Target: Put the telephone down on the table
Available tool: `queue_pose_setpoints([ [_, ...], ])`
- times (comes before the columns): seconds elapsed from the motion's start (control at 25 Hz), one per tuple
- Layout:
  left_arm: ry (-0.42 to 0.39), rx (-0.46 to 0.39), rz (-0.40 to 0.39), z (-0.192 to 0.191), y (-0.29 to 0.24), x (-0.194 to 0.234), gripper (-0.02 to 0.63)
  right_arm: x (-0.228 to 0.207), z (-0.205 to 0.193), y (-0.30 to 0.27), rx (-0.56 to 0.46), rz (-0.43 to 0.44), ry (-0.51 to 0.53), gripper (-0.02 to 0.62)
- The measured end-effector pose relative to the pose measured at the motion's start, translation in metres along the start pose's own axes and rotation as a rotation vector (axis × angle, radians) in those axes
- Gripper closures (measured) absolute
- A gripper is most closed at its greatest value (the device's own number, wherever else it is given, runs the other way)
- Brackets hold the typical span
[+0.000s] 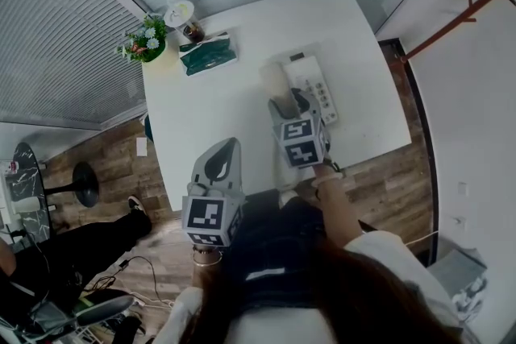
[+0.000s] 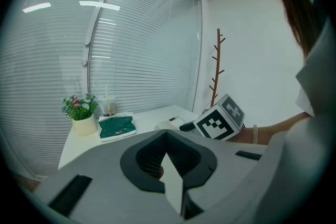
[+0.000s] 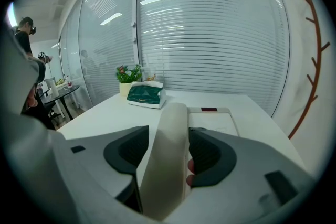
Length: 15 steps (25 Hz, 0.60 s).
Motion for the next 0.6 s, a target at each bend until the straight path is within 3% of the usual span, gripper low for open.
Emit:
queue_pose_setpoints([
  [0.6,0.004,0.021,0.002,-0.006,-0.004,0.005,0.607,-0.005,-0.01,-0.014,0.019,-0.045,-0.009,0.348],
])
Point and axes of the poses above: the fingertips, and each gripper's own axes: y backward along the fingers, x to its left, z out of its top, the point moved 3 cm from there along y, backward along the fingers, and after that the axes turned 13 degrees about -y, right-handed, at the moved point
